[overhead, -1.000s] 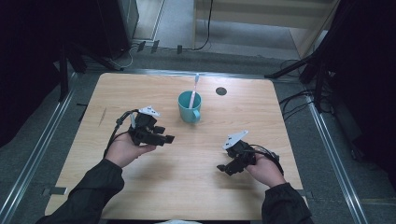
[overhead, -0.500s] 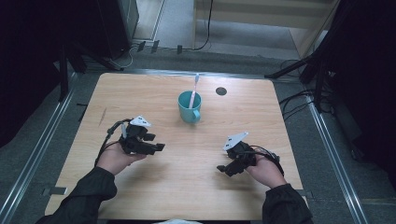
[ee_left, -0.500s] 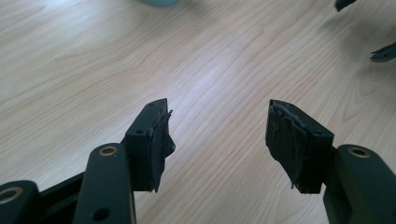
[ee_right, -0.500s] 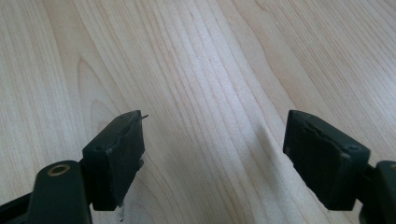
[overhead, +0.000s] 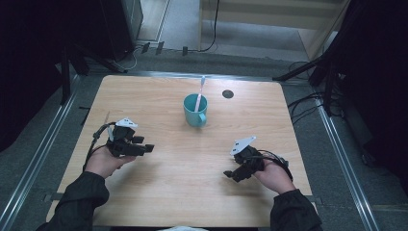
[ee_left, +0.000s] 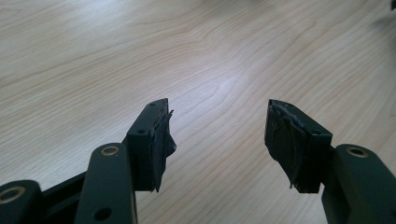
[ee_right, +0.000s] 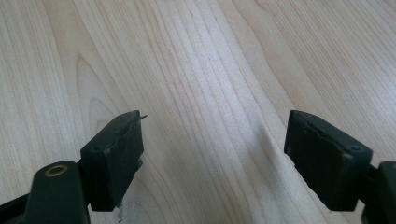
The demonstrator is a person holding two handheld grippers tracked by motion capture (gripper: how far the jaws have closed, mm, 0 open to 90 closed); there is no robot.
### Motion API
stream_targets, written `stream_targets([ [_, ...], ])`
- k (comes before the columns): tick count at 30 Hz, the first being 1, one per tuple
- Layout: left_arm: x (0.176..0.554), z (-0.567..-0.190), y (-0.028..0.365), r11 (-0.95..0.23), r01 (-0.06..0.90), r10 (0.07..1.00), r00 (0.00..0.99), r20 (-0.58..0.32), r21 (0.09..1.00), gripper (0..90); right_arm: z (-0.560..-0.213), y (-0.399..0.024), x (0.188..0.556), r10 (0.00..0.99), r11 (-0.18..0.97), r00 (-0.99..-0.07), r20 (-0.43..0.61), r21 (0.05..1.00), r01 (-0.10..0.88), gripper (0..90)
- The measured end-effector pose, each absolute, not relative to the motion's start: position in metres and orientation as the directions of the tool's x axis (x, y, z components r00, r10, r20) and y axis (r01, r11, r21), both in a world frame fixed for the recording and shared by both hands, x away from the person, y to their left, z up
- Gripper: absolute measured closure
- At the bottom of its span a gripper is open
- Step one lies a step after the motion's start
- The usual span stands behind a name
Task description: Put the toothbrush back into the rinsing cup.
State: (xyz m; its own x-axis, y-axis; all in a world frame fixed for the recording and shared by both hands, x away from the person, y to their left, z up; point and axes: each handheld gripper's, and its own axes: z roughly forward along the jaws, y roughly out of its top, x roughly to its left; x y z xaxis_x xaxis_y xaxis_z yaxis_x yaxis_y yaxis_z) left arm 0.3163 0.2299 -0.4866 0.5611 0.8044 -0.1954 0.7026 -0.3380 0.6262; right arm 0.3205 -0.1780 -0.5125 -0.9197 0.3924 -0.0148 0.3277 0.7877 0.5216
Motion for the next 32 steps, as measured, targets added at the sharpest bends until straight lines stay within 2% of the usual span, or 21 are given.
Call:
stream_targets([
  [4, 0.321, -0.490, 0.236, -0.313, 0.724, 0.815, 0.537, -0.218, 0.614, 41.0, -0.513, -0.178, 0.321, 0.394, 0.788, -0.919, -0.012, 0.518, 0.331, 19.5],
  [32, 0.322, -0.494, 0.241, -0.306, 0.747, 0.832, 0.511, -0.215, 0.590, 39.3, -0.514, -0.178, 0.321, 0.403, 0.786, -0.915, -0.014, 0.518, 0.338, 19.4],
])
